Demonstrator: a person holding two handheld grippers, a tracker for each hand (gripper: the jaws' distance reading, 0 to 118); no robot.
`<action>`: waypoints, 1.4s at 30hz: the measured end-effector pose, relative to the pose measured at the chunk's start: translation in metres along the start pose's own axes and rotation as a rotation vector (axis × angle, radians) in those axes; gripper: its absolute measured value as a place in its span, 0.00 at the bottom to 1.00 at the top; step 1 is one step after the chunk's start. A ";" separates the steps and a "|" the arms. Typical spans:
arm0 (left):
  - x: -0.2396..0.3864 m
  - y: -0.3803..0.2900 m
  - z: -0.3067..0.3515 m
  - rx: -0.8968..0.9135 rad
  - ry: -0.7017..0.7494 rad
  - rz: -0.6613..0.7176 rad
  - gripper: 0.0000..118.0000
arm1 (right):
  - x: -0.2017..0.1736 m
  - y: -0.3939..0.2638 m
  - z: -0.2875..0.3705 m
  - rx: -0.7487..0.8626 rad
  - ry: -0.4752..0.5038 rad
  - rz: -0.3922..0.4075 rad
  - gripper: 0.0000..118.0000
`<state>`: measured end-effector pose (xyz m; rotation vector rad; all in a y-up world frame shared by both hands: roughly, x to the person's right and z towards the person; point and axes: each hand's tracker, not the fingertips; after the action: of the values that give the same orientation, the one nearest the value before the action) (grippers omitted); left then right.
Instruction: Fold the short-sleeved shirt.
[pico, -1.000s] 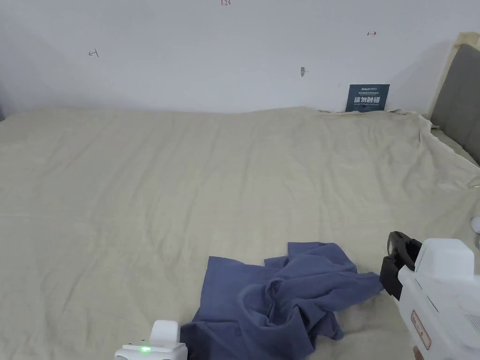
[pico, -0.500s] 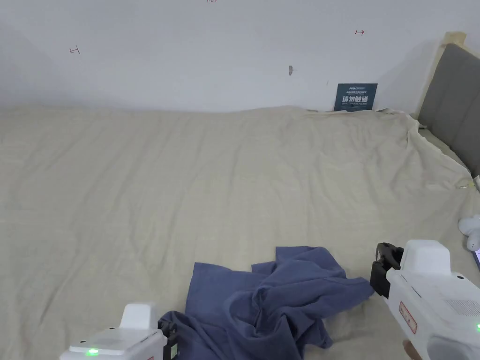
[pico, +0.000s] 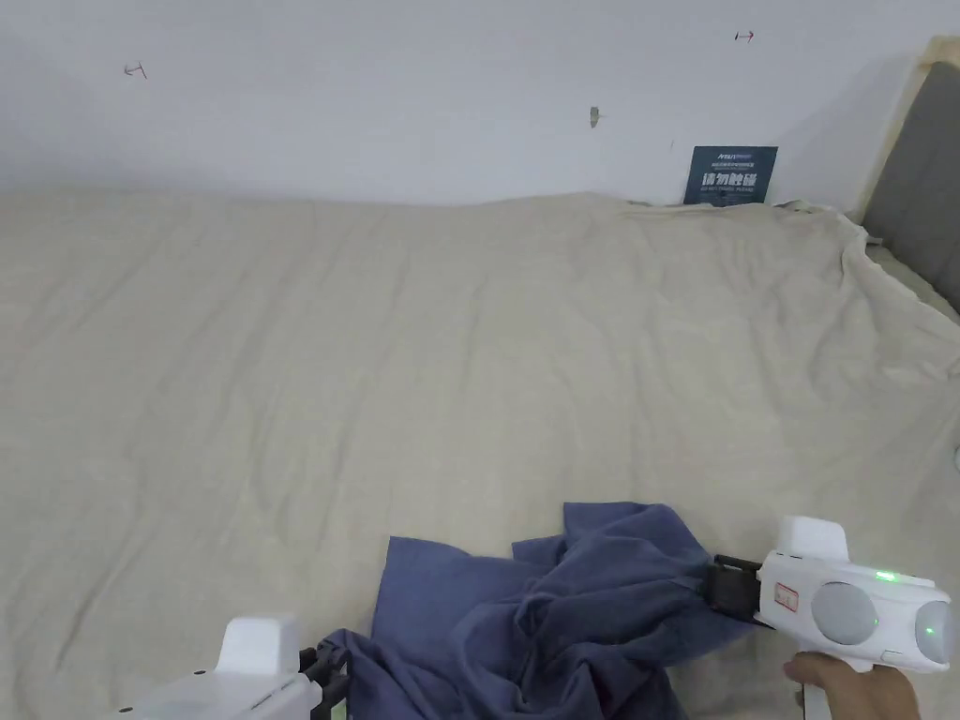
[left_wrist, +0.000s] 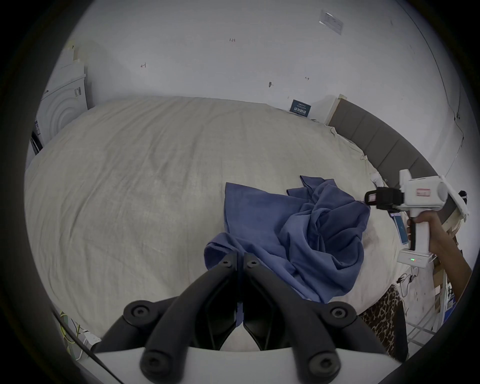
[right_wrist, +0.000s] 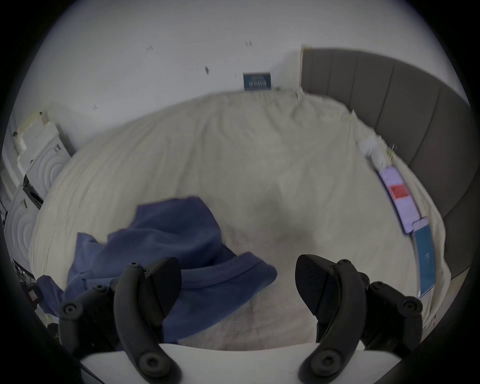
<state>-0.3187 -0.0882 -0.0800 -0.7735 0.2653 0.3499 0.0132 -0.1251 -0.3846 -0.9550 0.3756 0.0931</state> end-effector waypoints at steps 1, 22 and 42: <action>-0.001 0.000 0.000 -0.001 -0.004 0.001 0.00 | 0.002 -0.001 -0.007 -0.021 0.008 -0.028 0.75; -0.022 0.041 0.045 0.129 -0.030 0.099 0.00 | 0.023 0.021 0.139 0.325 0.234 -0.073 0.04; -0.057 0.311 0.115 0.461 0.192 0.013 0.00 | 0.028 0.202 0.261 0.691 0.127 0.015 0.04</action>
<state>-0.4834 0.1887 -0.1770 -0.3496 0.5115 0.2134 0.0619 0.2006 -0.4165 -0.2750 0.4893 -0.0830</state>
